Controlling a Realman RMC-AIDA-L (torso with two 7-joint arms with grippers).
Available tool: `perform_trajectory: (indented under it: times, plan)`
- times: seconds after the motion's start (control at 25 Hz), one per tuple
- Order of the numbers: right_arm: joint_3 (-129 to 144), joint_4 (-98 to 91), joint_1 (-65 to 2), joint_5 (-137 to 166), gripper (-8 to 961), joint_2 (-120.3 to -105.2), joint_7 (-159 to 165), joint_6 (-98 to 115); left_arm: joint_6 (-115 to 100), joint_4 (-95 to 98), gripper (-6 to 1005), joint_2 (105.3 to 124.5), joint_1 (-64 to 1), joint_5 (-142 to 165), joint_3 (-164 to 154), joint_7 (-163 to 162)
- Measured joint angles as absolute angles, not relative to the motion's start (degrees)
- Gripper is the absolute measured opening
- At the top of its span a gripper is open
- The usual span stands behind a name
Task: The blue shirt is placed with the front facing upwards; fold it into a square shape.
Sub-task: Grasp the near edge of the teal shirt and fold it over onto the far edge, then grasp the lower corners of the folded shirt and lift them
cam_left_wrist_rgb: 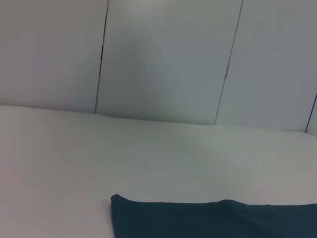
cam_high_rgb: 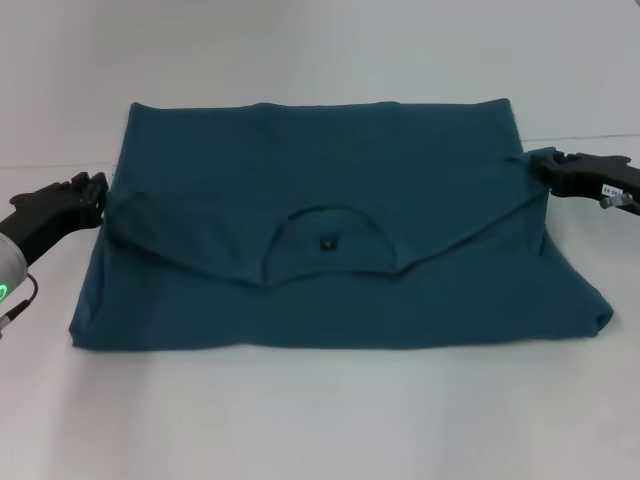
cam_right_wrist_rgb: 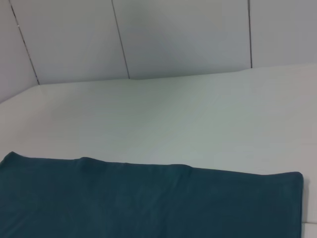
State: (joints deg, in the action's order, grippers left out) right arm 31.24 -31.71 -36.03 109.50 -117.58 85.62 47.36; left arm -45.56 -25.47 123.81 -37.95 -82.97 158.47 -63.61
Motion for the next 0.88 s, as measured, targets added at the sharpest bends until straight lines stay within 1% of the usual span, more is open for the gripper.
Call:
perform_trajectory:
  times: [0.08,0.32,0.52,0.64,0.72,0.84,0.88]
  plan:
    - [31.33,-31.62,-36.06,109.50,184,-117.62,85.68,47.34,-45.54,-25.43,51,123.83,-37.78,-82.98,158.47,-63.61]
    - [31.21,-31.17,-36.23,109.50,260,-117.94,85.83,45.80,-44.93,-25.40,212,123.93,-37.51,-82.98,158.83,-63.61]
    - [31.36,-31.11,-36.59,109.50,322,-118.45,85.85,43.64,-44.91,-25.40,444,123.93,-37.28,-83.26,158.98,-63.62]
    - [31.09,-31.11,-36.74,109.50,359,-118.55,85.93,43.27,-44.91,-25.41,490,123.93,-37.17,-83.73,159.00,-63.62]
    - [31.02,-31.11,-36.76,108.79,593,-118.56,86.16,42.93,-44.91,-25.51,520,123.93,-37.13,-83.84,159.01,-63.71]
    - [31.02,-31.12,-36.64,107.90,692,-118.39,86.57,42.87,-44.91,-25.96,566,123.83,-37.10,-83.86,159.04,-64.83]
    - [31.02,-31.25,-36.48,107.56,725,-118.27,87.13,42.85,-44.91,-26.19,566,123.79,-37.07,-83.86,158.92,-65.75]
